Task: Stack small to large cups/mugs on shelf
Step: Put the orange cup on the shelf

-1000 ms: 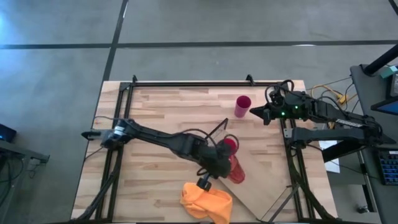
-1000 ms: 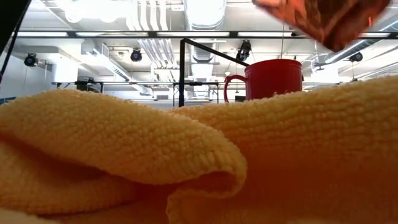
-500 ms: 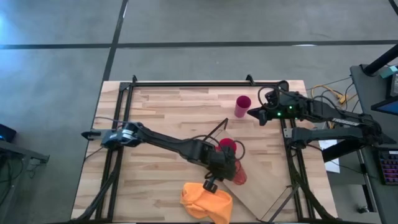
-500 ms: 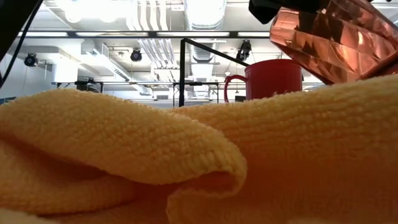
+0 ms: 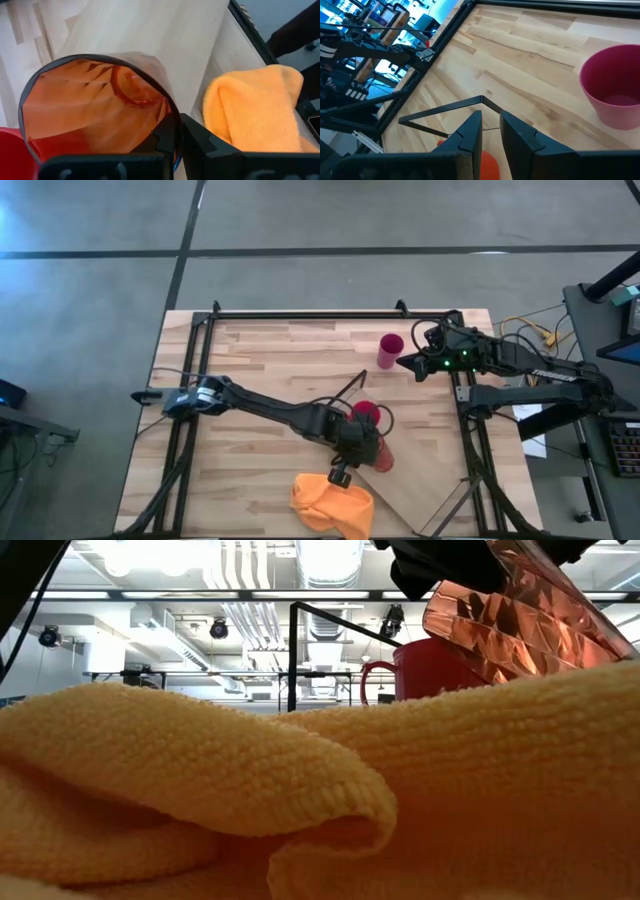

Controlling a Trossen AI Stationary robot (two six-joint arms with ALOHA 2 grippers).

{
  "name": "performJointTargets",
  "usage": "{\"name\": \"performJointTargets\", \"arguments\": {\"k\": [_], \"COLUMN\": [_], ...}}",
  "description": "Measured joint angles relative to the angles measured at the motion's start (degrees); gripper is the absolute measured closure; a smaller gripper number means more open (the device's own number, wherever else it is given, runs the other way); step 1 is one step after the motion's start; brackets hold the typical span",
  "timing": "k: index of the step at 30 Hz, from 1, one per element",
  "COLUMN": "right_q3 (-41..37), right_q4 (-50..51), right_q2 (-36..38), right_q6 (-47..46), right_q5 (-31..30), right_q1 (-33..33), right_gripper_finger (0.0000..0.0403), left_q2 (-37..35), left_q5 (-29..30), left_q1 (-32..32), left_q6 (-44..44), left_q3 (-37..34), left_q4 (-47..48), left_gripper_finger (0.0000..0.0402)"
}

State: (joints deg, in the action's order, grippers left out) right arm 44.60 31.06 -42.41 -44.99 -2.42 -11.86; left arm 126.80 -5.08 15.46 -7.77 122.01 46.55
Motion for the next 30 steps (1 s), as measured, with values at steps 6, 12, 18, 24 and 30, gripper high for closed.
{"name": "performJointTargets", "arguments": {"k": [6, 12, 18, 24, 30], "right_q3": [0.00, 0.00, 0.00, 0.00, 0.00], "right_q4": [-0.01, -0.01, -0.02, -0.02, -0.01], "right_q2": [-0.04, -0.04, -0.04, -0.03, -0.04], "right_q6": [0.44, 1.06, 1.46, 1.46, 1.28], "right_q5": [0.00, 0.00, 0.00, -0.02, -0.01], "right_q1": [0.00, 0.00, 0.00, 0.00, 0.00], "right_gripper_finger": [0.0339, 0.0339, 0.0339, 0.0339, 0.0339], "left_q2": [0.00, 0.00, 0.00, 0.00, 0.00], "left_q5": [0.00, -0.02, -0.02, -0.07, -0.11], "left_q1": [-0.08, -0.08, -0.08, -0.08, -0.07], "left_q6": [0.11, 0.11, 0.07, -0.07, -0.02], "left_q3": [0.00, 0.13, 0.20, 0.22, 0.06], "left_q4": [-1.78, -3.18, -8.15, -10.56, -10.59], "left_gripper_finger": [0.0381, 0.0348, 0.0341, 0.0341, 0.0340]}}
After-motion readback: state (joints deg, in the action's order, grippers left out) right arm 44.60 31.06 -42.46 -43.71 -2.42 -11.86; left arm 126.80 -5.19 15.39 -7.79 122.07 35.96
